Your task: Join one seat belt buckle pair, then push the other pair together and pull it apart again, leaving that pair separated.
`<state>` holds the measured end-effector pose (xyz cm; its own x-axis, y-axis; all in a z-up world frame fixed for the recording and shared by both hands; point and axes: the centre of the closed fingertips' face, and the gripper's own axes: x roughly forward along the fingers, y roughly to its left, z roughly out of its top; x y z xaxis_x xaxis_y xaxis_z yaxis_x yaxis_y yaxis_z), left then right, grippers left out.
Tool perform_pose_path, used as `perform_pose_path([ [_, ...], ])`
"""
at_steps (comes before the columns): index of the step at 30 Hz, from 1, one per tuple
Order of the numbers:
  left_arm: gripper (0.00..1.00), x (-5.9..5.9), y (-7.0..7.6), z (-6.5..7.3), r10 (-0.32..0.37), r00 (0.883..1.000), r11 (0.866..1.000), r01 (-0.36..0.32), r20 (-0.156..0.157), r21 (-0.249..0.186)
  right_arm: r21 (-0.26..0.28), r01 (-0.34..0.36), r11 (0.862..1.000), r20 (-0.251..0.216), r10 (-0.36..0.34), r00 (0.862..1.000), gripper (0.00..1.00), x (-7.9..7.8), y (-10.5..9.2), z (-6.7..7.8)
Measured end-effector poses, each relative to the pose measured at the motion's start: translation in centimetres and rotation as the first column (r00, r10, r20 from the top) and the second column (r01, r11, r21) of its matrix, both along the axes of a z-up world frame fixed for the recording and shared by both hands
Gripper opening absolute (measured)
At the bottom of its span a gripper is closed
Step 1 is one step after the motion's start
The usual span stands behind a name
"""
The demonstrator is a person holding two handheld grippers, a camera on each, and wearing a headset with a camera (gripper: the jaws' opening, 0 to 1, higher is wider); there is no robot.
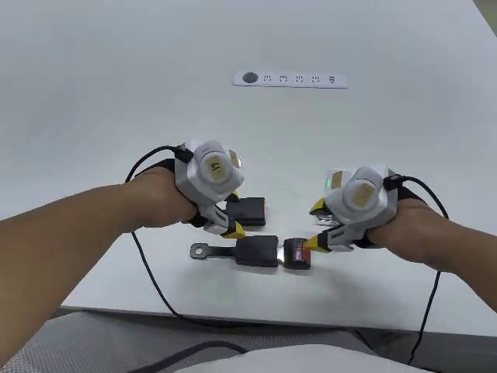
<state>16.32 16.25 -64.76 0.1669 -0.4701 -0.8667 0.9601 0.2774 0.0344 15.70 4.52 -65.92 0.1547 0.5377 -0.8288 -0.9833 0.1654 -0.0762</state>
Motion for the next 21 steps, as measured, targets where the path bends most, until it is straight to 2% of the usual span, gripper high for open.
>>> perform_pose_path([
  [5, 0.43, 1.1, 0.8, -1.3, -0.022, 1.000, 0.999, 0.022, -0.006, 0.047, -0.038, 0.016, 0.999, 0.000, -0.017, 1.000, 0.34, 1.7, -2.8, -0.9],
  [8, 0.43, 1.8, 0.9, -1.9, -0.020, 1.000, 0.999, 0.020, -0.014, 0.044, -0.047, 0.029, 0.998, -0.010, -0.030, 1.000, 0.33, 2.2, -4.4, -0.9],
  [11, 0.45, 2.3, 0.8, -1.8, -0.020, 1.000, 0.999, 0.021, -0.008, 0.051, -0.056, 0.038, 0.998, -0.016, -0.039, 0.999, 0.34, 2.8, -5.6, -1.0],
  [13, 0.45, 2.8, 0.7, -1.9, -0.023, 1.000, 0.998, 0.023, -0.005, 0.051, -0.068, 0.034, 0.997, -0.022, -0.035, 0.999, 0.34, 3.0, -6.1, -1.1],
  [16, 0.45, 2.9, 0.3, -1.9, -0.028, 0.999, 0.998, 0.029, -0.018, 0.058, -0.094, 0.016, 0.995, -0.021, -0.018, 1.000, 0.34, 3.4, -6.7, -1.6],
  [21, 0.44, 3.1, 0.1, -3.3, -0.056, 0.998, 0.996, 0.059, -0.038, 0.070, -0.124, 0.013, 0.992, -0.055, -0.020, 0.998, 0.34, 3.5, -7.6, -3.0],
])
